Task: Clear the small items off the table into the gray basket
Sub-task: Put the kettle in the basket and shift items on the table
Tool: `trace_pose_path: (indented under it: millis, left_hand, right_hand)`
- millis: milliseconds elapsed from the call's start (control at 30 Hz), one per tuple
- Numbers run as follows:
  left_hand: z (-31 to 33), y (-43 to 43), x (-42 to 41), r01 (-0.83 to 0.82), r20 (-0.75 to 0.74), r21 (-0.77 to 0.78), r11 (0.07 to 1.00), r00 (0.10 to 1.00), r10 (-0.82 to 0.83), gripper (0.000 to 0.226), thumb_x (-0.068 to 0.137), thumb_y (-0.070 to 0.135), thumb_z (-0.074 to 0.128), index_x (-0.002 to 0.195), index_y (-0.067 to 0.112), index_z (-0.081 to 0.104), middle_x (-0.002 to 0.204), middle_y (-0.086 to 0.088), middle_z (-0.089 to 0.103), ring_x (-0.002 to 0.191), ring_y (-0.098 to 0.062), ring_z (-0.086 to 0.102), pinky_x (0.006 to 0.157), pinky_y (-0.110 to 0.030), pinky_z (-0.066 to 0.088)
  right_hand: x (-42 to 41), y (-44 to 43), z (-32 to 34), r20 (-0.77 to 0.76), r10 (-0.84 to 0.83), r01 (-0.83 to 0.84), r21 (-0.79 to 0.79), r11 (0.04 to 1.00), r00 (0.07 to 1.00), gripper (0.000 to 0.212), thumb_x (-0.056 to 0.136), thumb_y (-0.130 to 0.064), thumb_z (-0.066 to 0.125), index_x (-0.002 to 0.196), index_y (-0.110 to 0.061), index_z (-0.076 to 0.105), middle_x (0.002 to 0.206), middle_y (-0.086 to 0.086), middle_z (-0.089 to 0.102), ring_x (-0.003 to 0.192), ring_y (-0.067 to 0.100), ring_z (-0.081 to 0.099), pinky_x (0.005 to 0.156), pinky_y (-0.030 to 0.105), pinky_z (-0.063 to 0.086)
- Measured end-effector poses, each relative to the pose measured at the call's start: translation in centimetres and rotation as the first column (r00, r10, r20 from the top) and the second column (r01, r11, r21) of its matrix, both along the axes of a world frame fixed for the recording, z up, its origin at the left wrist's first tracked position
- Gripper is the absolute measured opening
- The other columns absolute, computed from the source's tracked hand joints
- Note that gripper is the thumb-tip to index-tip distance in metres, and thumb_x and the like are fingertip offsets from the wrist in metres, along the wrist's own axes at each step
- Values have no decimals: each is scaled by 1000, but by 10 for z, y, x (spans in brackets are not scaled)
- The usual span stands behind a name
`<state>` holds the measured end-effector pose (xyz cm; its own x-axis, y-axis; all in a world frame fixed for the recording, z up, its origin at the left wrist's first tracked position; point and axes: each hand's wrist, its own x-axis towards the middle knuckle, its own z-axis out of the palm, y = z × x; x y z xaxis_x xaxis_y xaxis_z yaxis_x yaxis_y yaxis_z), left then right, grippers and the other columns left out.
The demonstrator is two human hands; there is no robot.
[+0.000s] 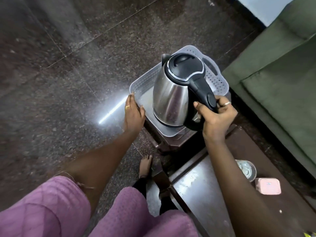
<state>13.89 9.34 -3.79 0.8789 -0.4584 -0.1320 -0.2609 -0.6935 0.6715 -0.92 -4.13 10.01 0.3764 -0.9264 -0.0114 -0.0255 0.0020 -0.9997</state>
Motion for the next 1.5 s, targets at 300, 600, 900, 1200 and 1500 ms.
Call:
trace_pose_path:
  millis: [300, 600, 900, 1200, 1500]
  left_hand:
    - [-28, 5, 14, 121, 4, 40, 992, 993, -121, 61, 92, 20, 38, 147, 7, 16, 156, -13, 19, 145, -24, 17, 118, -35, 15]
    - [-36, 8, 11, 87, -9, -24, 996, 996, -87, 63, 89, 33, 28, 148, 19, 12, 157, -5, 17, 143, -17, 21, 111, -27, 15]
    - [-43, 18, -68, -158, -240, -166, 973, 964, 116, 67, 93, 55, 26, 148, 21, 5, 159, -4, 8, 144, -11, 9, 115, -35, 10]
    - [-49, -5, -218, 167, -447, 149, 975, 890, -84, 64, 96, 45, 28, 147, 10, 13, 155, -21, 9, 140, -39, 24, 114, -50, 28]
    - [-45, -91, -309, 302, -545, 68, 951, 809, -218, 58, 99, 15, 38, 146, -4, 10, 156, -22, 6, 145, -31, 11, 117, -30, 11]
  right_hand:
    - [60, 9, -43, -99, 12, -12, 3, 1000, 995, 28, 56, -7, 74, 68, -24, 56, 46, -20, 58, 48, -1, 52, 49, 15, 41]
    - [57, 22, -77, -93, 6, -7, -8, 1000, 996, 30, 59, -15, 72, 68, -27, 46, 51, -15, 48, 47, -6, 42, 48, 13, 37]
    - [26, 25, -89, -400, 187, -256, -126, 958, 897, 23, 75, -26, 66, 92, -18, 52, 71, -7, 54, 68, 8, 48, 61, 26, 40]
    - [-134, 26, -116, -691, -172, 47, -196, 980, 702, 28, 81, -15, 63, 107, -5, 60, 111, 12, 58, 107, 30, 53, 94, 25, 34]
    - [-249, -34, -165, -979, 111, 243, 150, 958, 168, 100, 65, -44, 80, 142, -40, 18, 152, 13, 8, 136, 43, 16, 103, 59, 30]
